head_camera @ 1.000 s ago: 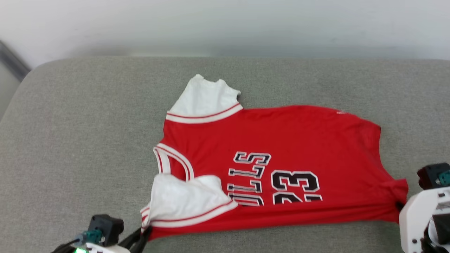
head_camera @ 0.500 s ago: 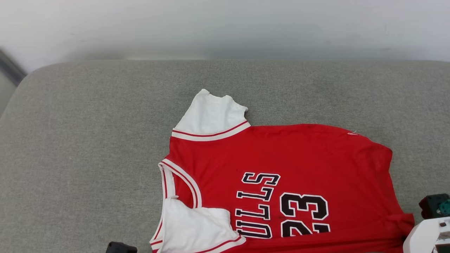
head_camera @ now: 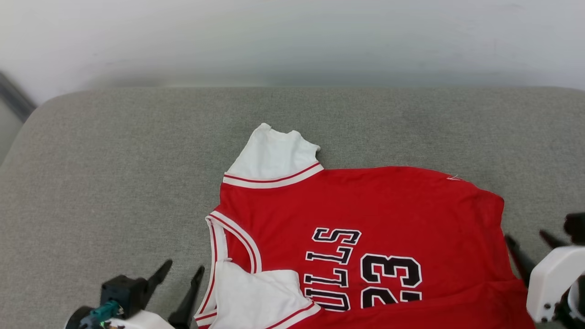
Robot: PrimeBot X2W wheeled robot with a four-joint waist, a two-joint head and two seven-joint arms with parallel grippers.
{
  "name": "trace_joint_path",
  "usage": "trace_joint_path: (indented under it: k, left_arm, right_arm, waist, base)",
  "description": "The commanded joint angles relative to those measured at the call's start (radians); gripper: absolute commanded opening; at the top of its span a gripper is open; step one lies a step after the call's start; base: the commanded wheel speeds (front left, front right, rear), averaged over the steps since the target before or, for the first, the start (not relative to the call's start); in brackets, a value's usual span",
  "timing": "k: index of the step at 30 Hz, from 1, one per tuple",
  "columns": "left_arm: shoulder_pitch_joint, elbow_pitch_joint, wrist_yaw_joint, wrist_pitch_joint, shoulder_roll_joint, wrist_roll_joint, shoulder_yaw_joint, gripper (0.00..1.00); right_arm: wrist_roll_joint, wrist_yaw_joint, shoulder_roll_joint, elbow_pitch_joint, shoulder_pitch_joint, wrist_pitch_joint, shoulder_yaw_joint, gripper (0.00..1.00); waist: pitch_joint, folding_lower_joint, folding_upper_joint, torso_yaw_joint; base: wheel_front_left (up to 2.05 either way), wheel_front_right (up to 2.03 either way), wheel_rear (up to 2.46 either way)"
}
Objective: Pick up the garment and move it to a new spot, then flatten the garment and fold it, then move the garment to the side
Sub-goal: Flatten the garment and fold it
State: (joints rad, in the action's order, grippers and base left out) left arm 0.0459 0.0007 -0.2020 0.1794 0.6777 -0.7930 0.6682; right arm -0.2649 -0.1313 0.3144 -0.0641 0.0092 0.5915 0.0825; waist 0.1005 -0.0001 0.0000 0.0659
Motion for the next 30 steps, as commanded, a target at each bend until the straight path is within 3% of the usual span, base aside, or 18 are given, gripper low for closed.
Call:
trace_joint_path:
  k: [1, 6, 9, 13, 17, 26, 30]
  left_arm:
    - [0.018, -0.006, -0.002, 0.037, -0.011, 0.012, -0.024, 1.00]
    - [0.029, -0.050, 0.005, 0.084, -0.054, 0.064, -0.118, 1.00]
    - [0.021, -0.109, 0.019, 0.087, -0.114, 0.133, -0.218, 1.00]
    - [-0.018, -0.168, 0.061, 0.087, -0.204, 0.222, -0.349, 1.00]
    - [-0.036, -0.169, 0.126, 0.085, -0.256, 0.269, -0.422, 1.00]
    - [0.116, -0.105, 0.236, 0.040, -0.176, 0.317, -0.439, 1.00]
    - [0.256, -0.086, 0.290, -0.091, -0.103, 0.280, -0.429, 1.00]
  right_arm:
    - [0.001, 0.001, -0.005, -0.017, -0.029, -0.053, 0.013, 1.00]
    - [0.000, 0.001, -0.045, -0.059, -0.058, -0.216, 0.010, 1.00]
    - [-0.007, 0.001, -0.085, -0.082, -0.054, -0.317, 0.019, 1.00]
    - [-0.028, 0.001, -0.136, -0.100, -0.033, -0.425, 0.017, 1.00]
    - [-0.021, 0.001, -0.157, -0.114, -0.042, -0.496, 0.005, 1.00]
    - [0.005, 0.001, -0.172, -0.147, -0.094, -0.577, -0.003, 1.00]
    - [0.014, 0.001, -0.186, -0.152, -0.119, -0.598, -0.007, 1.00]
  waist:
    - [-0.008, 0.0001, 0.0000, -0.005]
    - [-0.017, 0.0001, 0.0000, -0.013]
    - [-0.015, 0.0001, 0.0000, -0.018]
    - [-0.001, 0.0001, 0.0000, -0.032]
    - [0.031, 0.0001, 0.0000, -0.055]
    - [0.145, 0.0001, 0.0000, -0.122]
    - [0.206, 0.0001, 0.0000, -0.164]
  base:
    - [0.00, 0.00, 0.00]
    - [0.00, 0.00, 0.00]
    - [0.00, 0.00, 0.00]
    - [0.00, 0.00, 0.00]
    - [0.00, 0.00, 0.00]
    - [0.00, 0.00, 0.00]
    - [0.00, 0.00, 0.00]
